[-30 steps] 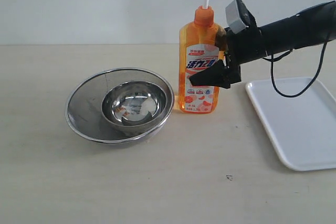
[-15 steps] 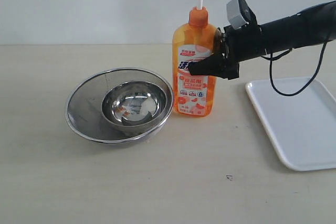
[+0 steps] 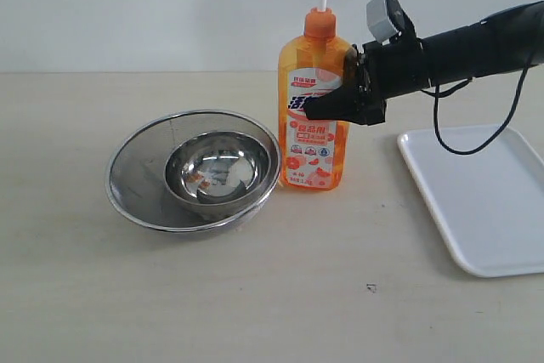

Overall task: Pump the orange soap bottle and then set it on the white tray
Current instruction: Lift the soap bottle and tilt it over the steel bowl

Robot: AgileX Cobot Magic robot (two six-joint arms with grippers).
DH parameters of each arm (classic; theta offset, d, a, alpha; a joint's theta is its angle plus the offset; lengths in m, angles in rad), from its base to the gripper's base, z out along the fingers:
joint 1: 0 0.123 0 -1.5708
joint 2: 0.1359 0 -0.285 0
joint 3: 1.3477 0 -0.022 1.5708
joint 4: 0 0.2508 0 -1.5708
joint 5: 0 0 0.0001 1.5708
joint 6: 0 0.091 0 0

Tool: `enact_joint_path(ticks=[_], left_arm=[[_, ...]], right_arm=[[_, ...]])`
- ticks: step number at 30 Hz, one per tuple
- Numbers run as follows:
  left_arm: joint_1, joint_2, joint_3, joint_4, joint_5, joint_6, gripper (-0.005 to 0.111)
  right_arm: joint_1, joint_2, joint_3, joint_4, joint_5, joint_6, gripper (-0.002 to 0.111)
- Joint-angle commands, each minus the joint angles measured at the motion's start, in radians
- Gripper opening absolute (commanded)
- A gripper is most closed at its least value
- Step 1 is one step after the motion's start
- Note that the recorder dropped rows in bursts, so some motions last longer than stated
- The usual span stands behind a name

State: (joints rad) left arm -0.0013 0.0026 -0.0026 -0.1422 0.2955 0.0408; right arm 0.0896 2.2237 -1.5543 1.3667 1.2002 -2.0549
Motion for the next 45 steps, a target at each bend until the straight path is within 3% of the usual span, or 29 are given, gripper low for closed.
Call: enact_joint_path(ticks=[1, 9, 13, 23, 39, 45], left_arm=[[-0.005, -0.003, 0.003, 0.004, 0.0, 0.004, 0.005], [-0.005, -0.003, 0.003, 0.004, 0.0, 0.006, 0.005], [-0.005, -0.003, 0.003, 0.004, 0.0, 0.006, 0.005], [-0.005, -0.003, 0.003, 0.004, 0.0, 0.006, 0.005], [-0.005, -0.003, 0.003, 0.004, 0.0, 0.006, 0.005], [-0.005, -0.003, 0.003, 0.004, 0.0, 0.006, 0.005]], right_arm=[[0.001, -0.014, -0.006, -0.006, -0.006, 0.016, 0.008], [-0.003, -0.026, -0.006, -0.038, -0.012, 0.085, 0.008], [-0.009, -0.068, -0.006, -0.121, -0.067, 0.119, 0.0], [-0.091, -0.185, -0.006, -0.174, -0.054, 0.23, 0.0], [-0.091, -0.251, -0.001, -0.189, -0.14, 0.453, 0.0], [-0.091, -0.371, 0.135, -0.204, -0.189, 0.452, 0.0]])
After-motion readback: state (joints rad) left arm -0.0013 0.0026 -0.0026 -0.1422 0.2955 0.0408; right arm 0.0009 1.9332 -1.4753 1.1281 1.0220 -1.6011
